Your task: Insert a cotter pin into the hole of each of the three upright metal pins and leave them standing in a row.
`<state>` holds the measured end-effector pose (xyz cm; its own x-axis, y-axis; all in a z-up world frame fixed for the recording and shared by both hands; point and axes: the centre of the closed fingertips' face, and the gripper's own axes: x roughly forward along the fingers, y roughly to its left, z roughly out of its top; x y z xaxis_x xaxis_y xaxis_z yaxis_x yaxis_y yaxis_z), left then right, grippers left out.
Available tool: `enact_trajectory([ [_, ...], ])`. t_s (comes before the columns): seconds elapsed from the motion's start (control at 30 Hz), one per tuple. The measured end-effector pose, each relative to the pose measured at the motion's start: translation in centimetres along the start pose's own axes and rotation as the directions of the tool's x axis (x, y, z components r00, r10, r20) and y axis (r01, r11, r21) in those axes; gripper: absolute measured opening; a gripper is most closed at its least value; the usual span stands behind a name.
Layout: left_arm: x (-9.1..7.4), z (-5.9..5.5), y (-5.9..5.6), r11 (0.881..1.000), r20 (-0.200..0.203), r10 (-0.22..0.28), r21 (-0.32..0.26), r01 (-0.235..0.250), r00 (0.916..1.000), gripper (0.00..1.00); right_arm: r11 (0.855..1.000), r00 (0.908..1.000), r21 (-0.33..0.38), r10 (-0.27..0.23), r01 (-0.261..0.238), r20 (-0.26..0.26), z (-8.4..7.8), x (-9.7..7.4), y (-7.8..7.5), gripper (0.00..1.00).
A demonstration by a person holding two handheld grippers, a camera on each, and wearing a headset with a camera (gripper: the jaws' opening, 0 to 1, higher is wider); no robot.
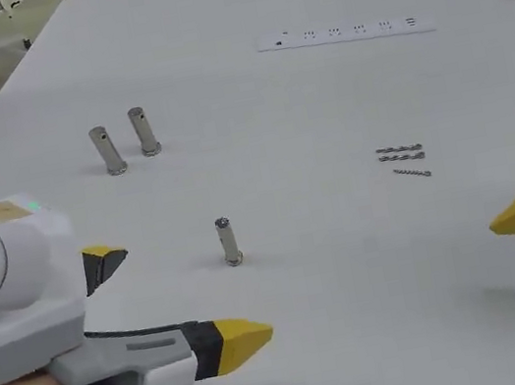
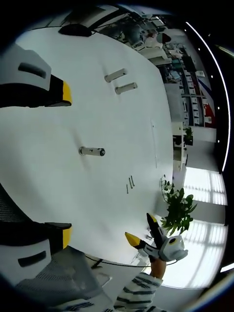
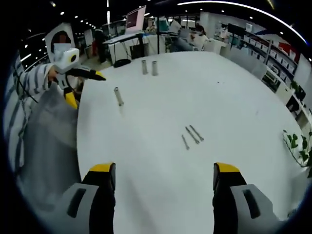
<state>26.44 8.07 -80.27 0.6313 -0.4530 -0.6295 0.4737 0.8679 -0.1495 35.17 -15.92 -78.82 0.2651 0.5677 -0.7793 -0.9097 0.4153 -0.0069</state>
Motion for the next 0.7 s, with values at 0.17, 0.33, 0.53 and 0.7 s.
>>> enact_trajectory([
  [0.17, -0.1, -0.2, 0.2, 1.000, -0.003, 0.005, -0.016, -0.005, 1.0000, 0.99, 0.994, 0.9952, -0.088, 0.059, -0.066, -0.078, 0.1, 1.2, 0.5, 0.76],
  [0.33, -0.3, 0.5, 0.5, 0.998, 0.041, 0.010, -0.069, -0.007, 0.9991, 0.96, 0.984, 0.9899, -0.135, 0.103, -0.116, -0.097, 0.5, 2.3, 0.6, 0.74],
  [0.53, -0.5, 0.7, 0.6, 0.997, 0.047, 0.014, -0.076, -0.010, 0.9988, 0.95, 0.979, 0.9851, -0.131, 0.144, -0.155, -0.094, 1.2, 3.6, 0.1, 0.69],
  [0.7, -0.4, 0.7, 0.4, 0.996, 0.049, 0.013, -0.093, -0.008, 0.9987, 0.94, 0.976, 0.9835, -0.148, 0.148, -0.163, -0.104, 1.5, 4.9, -0.7, 0.55],
])
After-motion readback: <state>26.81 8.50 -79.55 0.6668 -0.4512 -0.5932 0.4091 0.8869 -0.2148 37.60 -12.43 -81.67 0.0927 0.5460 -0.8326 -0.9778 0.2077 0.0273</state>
